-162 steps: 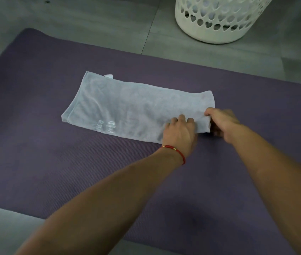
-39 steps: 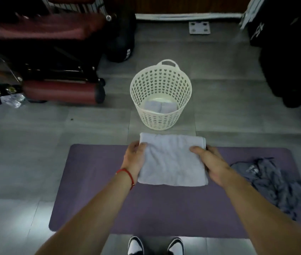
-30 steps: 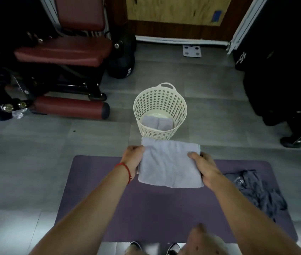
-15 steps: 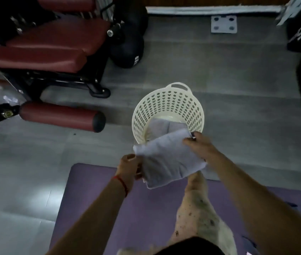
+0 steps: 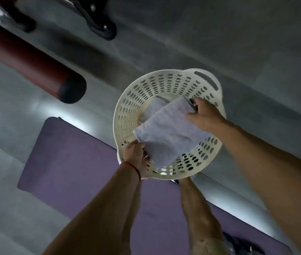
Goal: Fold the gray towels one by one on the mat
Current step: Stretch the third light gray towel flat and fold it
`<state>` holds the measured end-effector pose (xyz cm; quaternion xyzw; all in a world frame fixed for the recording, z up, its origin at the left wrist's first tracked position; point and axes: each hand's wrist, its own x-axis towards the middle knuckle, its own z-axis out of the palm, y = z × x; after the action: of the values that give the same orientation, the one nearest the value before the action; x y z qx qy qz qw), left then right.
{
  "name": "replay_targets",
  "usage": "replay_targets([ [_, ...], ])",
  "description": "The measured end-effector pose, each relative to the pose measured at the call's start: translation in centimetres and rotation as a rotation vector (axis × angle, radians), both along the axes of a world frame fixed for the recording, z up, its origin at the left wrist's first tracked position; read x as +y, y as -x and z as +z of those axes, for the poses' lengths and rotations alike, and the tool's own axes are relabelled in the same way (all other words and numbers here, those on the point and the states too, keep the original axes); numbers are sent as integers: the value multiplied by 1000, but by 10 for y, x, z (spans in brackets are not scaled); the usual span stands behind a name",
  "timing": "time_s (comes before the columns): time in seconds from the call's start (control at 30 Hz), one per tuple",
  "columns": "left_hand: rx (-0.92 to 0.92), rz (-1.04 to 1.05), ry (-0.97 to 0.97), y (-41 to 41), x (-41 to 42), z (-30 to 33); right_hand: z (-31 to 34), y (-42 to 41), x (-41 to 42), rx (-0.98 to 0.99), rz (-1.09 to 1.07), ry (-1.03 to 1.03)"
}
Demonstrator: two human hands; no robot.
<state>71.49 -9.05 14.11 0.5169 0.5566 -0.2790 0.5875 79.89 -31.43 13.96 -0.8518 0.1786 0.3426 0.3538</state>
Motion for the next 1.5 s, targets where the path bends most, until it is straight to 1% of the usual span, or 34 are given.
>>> replay_targets([
  [0.17,64,131,-74,-44,7,-133,-131,-56,23,-49,158,20],
  [0.3,101,218,-141,-54,19,-240,-232,-80,48,-70,345,74],
  [0.37,109,222,-171,-51,24,-293,-273,-83,59,-124,382,70],
  [0.4,98,263,-154,-50,25,-321,-291,-84,63,-172,392,78],
  [0.47,86,337,-188,-49,21,-358,-317,-84,70,-248,404,119],
  [0.53,63,353,-270,-55,13,-370,-340,-83,73,-261,418,117],
  [0.6,51,422,-338,-55,7,-379,-358,-82,73,-251,428,95],
  [0.7,35,421,-367,-56,10,-386,-372,-86,71,-236,351,27],
  [0.73,31,437,-349,-56,12,-386,-373,-87,70,-244,333,21],
  [0.77,29,446,-348,-57,12,-383,-372,-86,68,-259,342,35],
  [0.83,63,405,-390,-57,12,-378,-364,-80,65,-373,435,132],
  [0.9,108,263,-481,-57,10,-366,-357,-71,62,-474,613,182],
  [0.97,154,29,-571,-55,5,-350,-353,-68,58,-515,868,235],
  [1.0,131,-118,-633,-53,1,-341,-357,-69,54,-527,991,229],
  [1.03,48,-327,-739,-49,-2,-335,-358,-70,50,-527,1100,211],
  [1.07,-54,-615,-846,-44,-5,-330,-358,-72,46,-495,1166,202],
  [1.1,-140,-965,-935,-39,-8,-329,-360,-75,43,-500,1215,220],
  [1.13,-182,-1295,-943,-37,-7,-331,-360,-79,42,-492,1230,230],
  [1.17,-156,-1534,-907,-37,-2,-339,-361,-85,43,-471,1252,244],
  [1.2,-109,-1629,-859,-37,3,-348,-364,-89,46,-442,1262,261],
  [1.23,-78,-1660,-832,-37,6,-356,-365,-92,51,-402,1272,272],
  [1.33,-83,-1672,-798,-35,4,-364,-377,-96,58,-272,1317,313],
  [1.4,-48,-1716,-787,-35,-2,-364,-377,-97,64,-257,1287,329],
  [1.5,-11,-1699,-777,-37,-4,-348,-357,-91,76,-238,1239,401],
])
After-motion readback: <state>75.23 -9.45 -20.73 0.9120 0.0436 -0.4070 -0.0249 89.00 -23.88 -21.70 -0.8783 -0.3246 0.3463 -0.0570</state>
